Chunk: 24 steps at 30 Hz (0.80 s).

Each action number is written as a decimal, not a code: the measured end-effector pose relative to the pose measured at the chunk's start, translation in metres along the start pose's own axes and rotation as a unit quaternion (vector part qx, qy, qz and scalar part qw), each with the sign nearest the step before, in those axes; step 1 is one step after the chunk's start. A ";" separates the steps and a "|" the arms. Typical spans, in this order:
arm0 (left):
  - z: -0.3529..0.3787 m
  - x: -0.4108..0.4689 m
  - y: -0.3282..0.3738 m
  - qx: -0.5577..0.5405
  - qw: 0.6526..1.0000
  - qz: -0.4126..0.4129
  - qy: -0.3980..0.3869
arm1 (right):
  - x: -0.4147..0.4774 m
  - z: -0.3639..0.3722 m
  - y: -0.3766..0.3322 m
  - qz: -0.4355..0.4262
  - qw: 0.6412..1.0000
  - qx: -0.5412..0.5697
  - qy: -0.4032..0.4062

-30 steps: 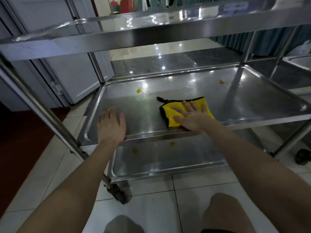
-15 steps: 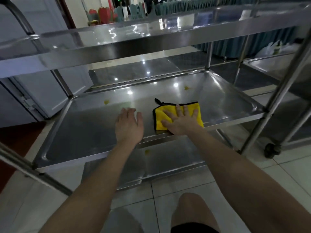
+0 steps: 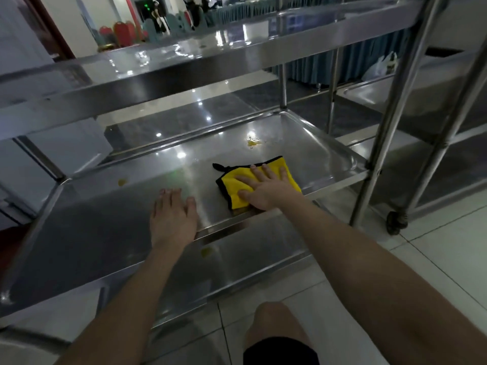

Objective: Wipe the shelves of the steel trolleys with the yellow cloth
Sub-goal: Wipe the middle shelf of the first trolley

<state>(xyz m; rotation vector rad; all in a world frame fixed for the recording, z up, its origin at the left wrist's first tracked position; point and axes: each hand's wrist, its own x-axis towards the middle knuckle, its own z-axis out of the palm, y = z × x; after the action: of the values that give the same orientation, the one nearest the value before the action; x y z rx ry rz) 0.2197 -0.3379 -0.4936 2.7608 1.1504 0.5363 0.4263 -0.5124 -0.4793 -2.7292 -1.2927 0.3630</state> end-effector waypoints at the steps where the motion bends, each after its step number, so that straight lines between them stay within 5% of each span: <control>1: 0.001 0.000 0.000 0.002 1.000 0.002 0.002 | 0.001 -0.005 0.019 0.019 1.000 0.002 0.002; 7: 0.007 -0.001 0.003 0.007 1.000 0.010 0.007 | 0.012 -0.025 0.125 0.147 0.989 0.019 0.006; 11: 0.010 0.000 0.002 0.016 1.000 0.025 0.009 | 0.039 -0.026 0.102 0.169 0.985 0.014 0.012; 18: 0.004 -0.004 0.004 0.024 0.999 0.023 0.013 | 0.062 0.003 -0.067 -0.046 0.998 -0.043 -0.010; 24: -0.004 -0.005 0.009 0.044 0.999 0.010 -0.007 | 0.062 -0.007 -0.024 -0.070 0.997 -0.029 0.011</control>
<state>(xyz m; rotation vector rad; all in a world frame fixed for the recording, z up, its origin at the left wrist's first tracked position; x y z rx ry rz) 0.2211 -0.3477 -0.4896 2.8492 1.1721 0.4789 0.4484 -0.4489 -0.4786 -2.6614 -1.4999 0.2871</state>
